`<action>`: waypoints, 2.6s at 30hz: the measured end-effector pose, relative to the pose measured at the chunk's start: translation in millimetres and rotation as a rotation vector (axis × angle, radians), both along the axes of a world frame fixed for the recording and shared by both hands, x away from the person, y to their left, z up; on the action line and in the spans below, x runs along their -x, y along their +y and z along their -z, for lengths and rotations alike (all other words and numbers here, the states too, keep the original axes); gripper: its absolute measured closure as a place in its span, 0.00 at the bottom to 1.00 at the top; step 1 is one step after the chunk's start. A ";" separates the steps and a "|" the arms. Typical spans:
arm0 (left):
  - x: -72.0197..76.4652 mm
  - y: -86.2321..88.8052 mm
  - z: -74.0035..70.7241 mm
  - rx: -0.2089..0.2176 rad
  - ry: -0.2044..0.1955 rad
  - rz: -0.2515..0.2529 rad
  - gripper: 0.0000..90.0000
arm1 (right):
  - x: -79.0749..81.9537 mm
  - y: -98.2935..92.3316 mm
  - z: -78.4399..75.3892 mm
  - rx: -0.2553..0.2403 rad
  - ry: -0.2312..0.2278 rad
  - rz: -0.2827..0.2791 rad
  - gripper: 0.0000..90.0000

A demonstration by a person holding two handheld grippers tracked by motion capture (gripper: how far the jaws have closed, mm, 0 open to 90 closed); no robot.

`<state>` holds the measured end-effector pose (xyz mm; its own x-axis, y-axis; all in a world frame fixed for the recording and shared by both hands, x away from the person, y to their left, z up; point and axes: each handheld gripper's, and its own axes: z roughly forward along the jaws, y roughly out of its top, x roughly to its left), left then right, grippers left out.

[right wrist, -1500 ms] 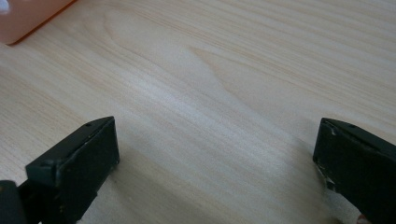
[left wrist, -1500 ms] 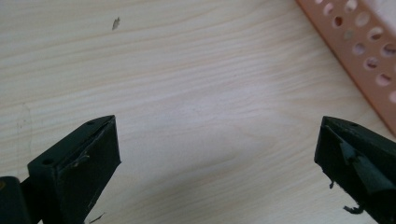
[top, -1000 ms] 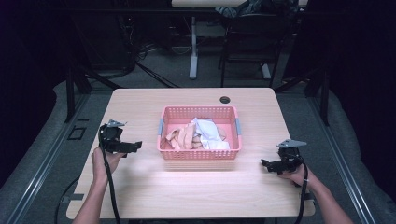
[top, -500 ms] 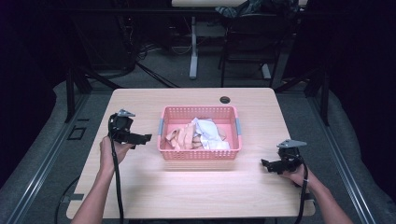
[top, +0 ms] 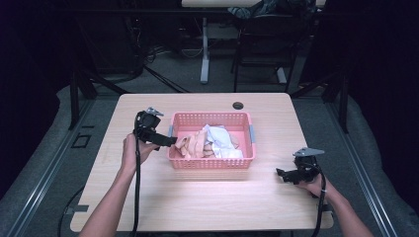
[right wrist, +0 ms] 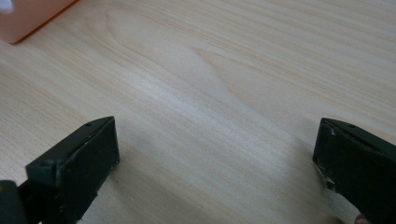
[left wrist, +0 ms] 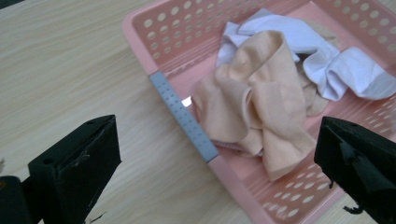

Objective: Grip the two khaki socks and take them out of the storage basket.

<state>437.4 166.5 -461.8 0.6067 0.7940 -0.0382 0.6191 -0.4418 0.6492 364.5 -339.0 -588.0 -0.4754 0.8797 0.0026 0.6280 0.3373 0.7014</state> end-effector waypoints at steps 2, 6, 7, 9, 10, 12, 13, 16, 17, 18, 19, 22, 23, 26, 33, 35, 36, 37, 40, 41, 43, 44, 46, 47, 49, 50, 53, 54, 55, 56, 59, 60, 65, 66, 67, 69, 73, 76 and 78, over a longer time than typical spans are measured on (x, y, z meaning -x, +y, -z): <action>-3.7 -8.2 1.0 0.000 0.009 0.014 0.00 | 0.0 0.0 0.0 0.000 0.000 0.000 0.00; -11.2 -24.7 3.2 -0.005 0.023 0.033 0.01 | 0.0 0.0 0.0 0.000 0.000 0.000 0.00; -13.8 -28.2 3.9 -0.006 0.028 0.036 0.01 | 0.0 0.0 0.0 0.000 0.000 0.000 0.00; -18.3 -35.3 5.1 -0.018 0.035 0.045 0.02 | 0.0 0.0 0.0 0.000 0.001 -0.001 0.00; -20.2 -38.8 5.4 -0.020 0.040 0.050 0.02 | 0.0 0.0 0.0 0.000 0.000 -0.002 0.00; -23.3 -46.2 5.6 -0.027 0.046 0.061 0.02 | 0.0 0.0 0.0 0.000 0.000 -0.002 0.00; -26.7 -53.5 6.5 -0.035 0.051 0.069 0.02 | -0.1 0.0 0.1 -0.001 0.000 -0.004 0.00; -32.1 -63.7 10.2 -0.054 0.064 0.066 0.00 | 0.0 -0.1 0.0 -0.002 0.001 -0.007 0.00; -32.1 -63.7 10.2 -0.054 0.064 0.066 0.00 | -0.1 0.0 0.1 -0.003 0.001 -0.006 0.00; -33.4 -67.2 11.2 -0.063 0.066 0.068 0.00 | -0.1 -0.2 0.0 -0.002 0.002 -0.009 0.00; -35.4 -73.8 13.4 -0.073 0.073 0.075 0.00 | -0.1 -0.2 0.0 -0.002 0.002 -0.009 0.00; -37.5 -79.4 15.5 -0.076 0.081 0.088 0.04 | -0.1 -0.2 0.0 -0.002 0.002 -0.010 0.00; -38.1 -82.3 16.3 -0.077 0.085 0.091 0.04 | -0.1 -0.2 0.0 -0.002 0.002 -0.010 0.00; -40.8 -90.4 20.2 -0.084 0.099 0.102 0.17 | 0.0 -0.2 0.1 -0.002 0.001 -0.009 0.00; -46.8 -103.5 28.4 -0.107 0.134 0.106 0.33 | 0.0 -0.3 0.0 -0.002 0.003 -0.012 0.00; -48.1 -107.8 31.1 -0.114 0.139 0.106 0.36 | 0.0 -0.3 0.0 -0.003 0.003 -0.012 0.00; -49.0 -110.2 32.6 -0.125 0.143 0.108 0.36 | 0.0 -0.3 0.0 -0.002 0.003 -0.012 0.00; -50.0 -111.9 34.1 -0.126 0.150 0.107 0.40 | 0.0 -0.3 0.0 -0.002 0.003 -0.012 0.00; -52.7 -118.6 37.5 -0.134 0.169 0.112 0.48 | 0.0 -0.3 0.0 -0.002 0.003 -0.012 0.00; -52.3 -120.5 38.2 -0.136 0.173 0.111 0.52 | 0.0 -0.3 0.0 -0.003 0.002 -0.012 0.00; -52.1 -121.7 38.6 -0.142 0.173 0.119 0.62 | 0.0 -0.3 0.0 -0.002 0.002 -0.013 0.00; -51.7 -122.6 38.6 -0.146 0.171 0.121 0.62 | 0.0 -0.3 0.0 -0.002 0.002 -0.013 0.00; -49.8 -123.0 36.4 -0.140 0.156 0.128 0.75 | 0.0 -0.3 0.0 -0.003 0.003 -0.013 0.00; -49.8 -123.0 36.4 -0.140 0.156 0.128 0.78 | 0.0 -0.3 0.0 -0.003 0.003 -0.013 0.00; -48.9 -121.6 33.9 -0.134 0.147 0.137 0.84 | 0.0 -0.3 0.0 -0.002 0.002 -0.014 0.00; -49.1 -120.5 33.1 -0.135 0.141 0.141 0.84 | 0.0 -0.3 0.0 -0.003 0.003 -0.014 0.00; -48.9 -117.2 31.3 -0.131 0.138 0.149 0.93 | 0.1 -0.3 0.0 -0.003 0.002 -0.013 0.00; -48.5 -116.2 30.8 -0.128 0.137 0.151 0.95 | 0.1 -0.3 0.0 -0.002 0.003 -0.013 0.00; -47.9 -115.5 30.5 -0.123 0.133 0.150 0.96 | 0.1 -0.3 0.0 -0.003 0.002 -0.014 0.00; -47.5 -114.3 29.9 -0.119 0.136 0.154 0.97 | 0.1 -0.3 0.0 -0.002 0.002 -0.013 0.00; -45.8 -110.6 27.4 -0.112 0.134 0.160 0.98 | 0.1 -0.3 0.0 -0.002 0.003 -0.013 0.00; -45.8 -110.6 27.4 -0.112 0.134 0.160 0.98 | 0.1 -0.3 0.0 -0.002 0.003 -0.013 0.00; -42.0 -101.7 17.9 -0.093 0.099 0.166 0.98 | 0.1 -0.3 0.0 -0.002 0.003 -0.014 0.00; -41.4 -99.8 16.0 -0.085 0.094 0.164 0.98 | 0.1 -0.3 0.0 -0.002 0.003 -0.014 0.00; -40.9 -97.6 13.8 -0.077 0.092 0.165 0.98 | 0.1 -0.3 0.0 -0.002 0.003 -0.014 0.00; -39.5 -93.8 9.7 -0.070 0.083 0.165 0.98 | 0.1 -0.4 0.0 -0.002 0.003 -0.014 0.00; -36.9 -86.3 -0.4 -0.060 0.054 0.163 0.98 | 0.1 -0.3 0.0 -0.002 0.003 -0.015 0.00; -35.4 -84.1 -4.7 -0.053 0.045 0.164 0.99 | 0.1 -0.2 0.0 -0.003 0.003 -0.014 0.00; -33.8 -82.3 -9.5 -0.043 0.036 0.162 0.99 | 0.1 -0.3 0.0 -0.002 0.003 -0.014 0.00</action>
